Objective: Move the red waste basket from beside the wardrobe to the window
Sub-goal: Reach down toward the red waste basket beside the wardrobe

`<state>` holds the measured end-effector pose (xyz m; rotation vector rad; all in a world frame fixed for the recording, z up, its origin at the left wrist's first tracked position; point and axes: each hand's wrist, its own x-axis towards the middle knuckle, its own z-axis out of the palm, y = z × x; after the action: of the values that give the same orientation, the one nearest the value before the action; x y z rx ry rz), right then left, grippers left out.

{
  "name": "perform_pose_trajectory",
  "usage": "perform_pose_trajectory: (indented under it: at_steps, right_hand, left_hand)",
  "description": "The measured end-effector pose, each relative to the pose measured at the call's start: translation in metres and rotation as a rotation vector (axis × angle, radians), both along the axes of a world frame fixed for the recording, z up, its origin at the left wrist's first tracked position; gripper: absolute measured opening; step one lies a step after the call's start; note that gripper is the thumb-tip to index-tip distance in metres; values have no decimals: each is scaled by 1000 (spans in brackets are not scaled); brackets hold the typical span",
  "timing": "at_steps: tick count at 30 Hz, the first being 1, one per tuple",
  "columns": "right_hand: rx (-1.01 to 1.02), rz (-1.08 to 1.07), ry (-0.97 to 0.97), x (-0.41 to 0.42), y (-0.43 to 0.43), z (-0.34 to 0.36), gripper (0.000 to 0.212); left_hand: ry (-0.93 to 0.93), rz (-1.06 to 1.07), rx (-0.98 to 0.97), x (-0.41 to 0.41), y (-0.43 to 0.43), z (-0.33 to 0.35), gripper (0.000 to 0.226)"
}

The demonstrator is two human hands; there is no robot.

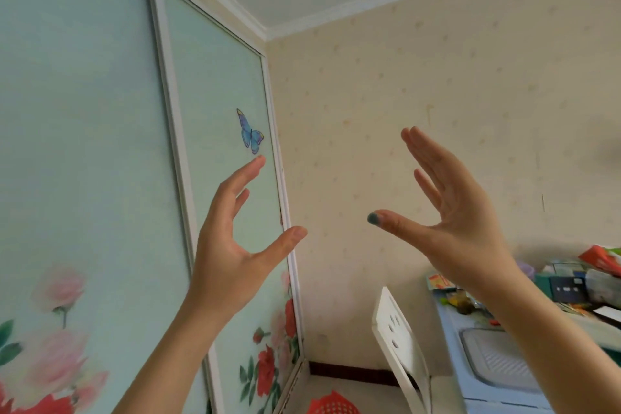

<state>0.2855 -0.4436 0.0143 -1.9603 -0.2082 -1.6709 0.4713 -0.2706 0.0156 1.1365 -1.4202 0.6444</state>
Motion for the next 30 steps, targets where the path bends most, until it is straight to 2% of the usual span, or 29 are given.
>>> perform_pose_trajectory:
  at_steps: [15, 22, 30]
  right_hand:
    - [19, 22, 7, 172, -84, -17, 92]
    - [19, 27, -6, 253, -156, -21, 93]
    - [11, 32, -45, 342, -252, 5, 93]
  left_hand:
    - [22, -10, 13, 169, -81, -15, 76]
    - [-1, 3, 9, 244, -150, -15, 77]
    - [-44, 27, 11, 331, -241, 10, 77]
